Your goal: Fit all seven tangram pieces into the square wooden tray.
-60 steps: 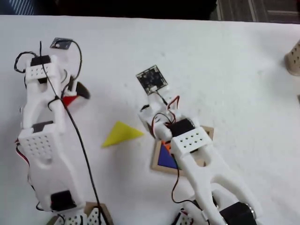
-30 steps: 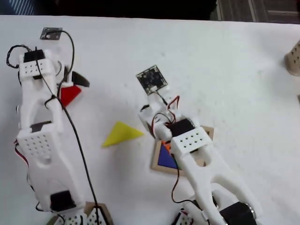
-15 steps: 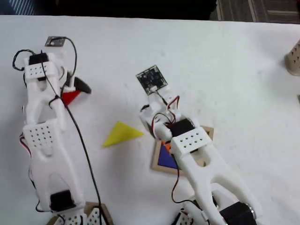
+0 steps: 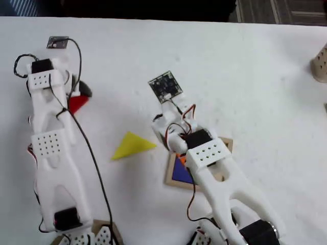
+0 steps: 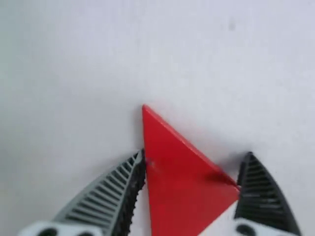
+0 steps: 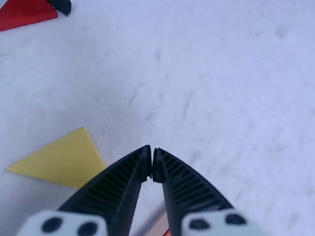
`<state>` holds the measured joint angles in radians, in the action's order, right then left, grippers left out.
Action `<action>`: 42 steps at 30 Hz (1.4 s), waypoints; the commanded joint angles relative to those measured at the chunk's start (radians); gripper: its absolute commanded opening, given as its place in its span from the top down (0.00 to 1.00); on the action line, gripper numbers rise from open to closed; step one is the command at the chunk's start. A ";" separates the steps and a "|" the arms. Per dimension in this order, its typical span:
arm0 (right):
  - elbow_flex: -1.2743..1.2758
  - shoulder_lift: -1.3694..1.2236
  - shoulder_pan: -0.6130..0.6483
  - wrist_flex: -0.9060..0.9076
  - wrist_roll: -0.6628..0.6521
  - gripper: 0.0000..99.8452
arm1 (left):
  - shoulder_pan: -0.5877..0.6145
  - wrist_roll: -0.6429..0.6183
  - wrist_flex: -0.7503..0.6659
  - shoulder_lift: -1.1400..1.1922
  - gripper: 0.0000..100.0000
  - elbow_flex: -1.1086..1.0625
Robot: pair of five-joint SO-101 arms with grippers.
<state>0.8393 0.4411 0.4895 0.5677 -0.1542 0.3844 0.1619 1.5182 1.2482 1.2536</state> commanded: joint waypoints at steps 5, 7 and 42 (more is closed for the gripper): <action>-0.008 0.001 0.010 -0.021 -0.009 0.98 | 0.018 0.075 0.164 0.025 0.76 0.135; -0.008 0.001 0.010 -0.021 -0.009 0.98 | 0.013 0.075 0.212 0.025 0.76 0.160; -0.005 0.001 0.035 -0.015 -0.068 0.98 | 0.044 0.066 -0.104 -0.503 0.76 -0.620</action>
<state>0.8393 0.4411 0.5201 0.5677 -0.2079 0.3982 0.2263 1.5566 0.8247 0.6506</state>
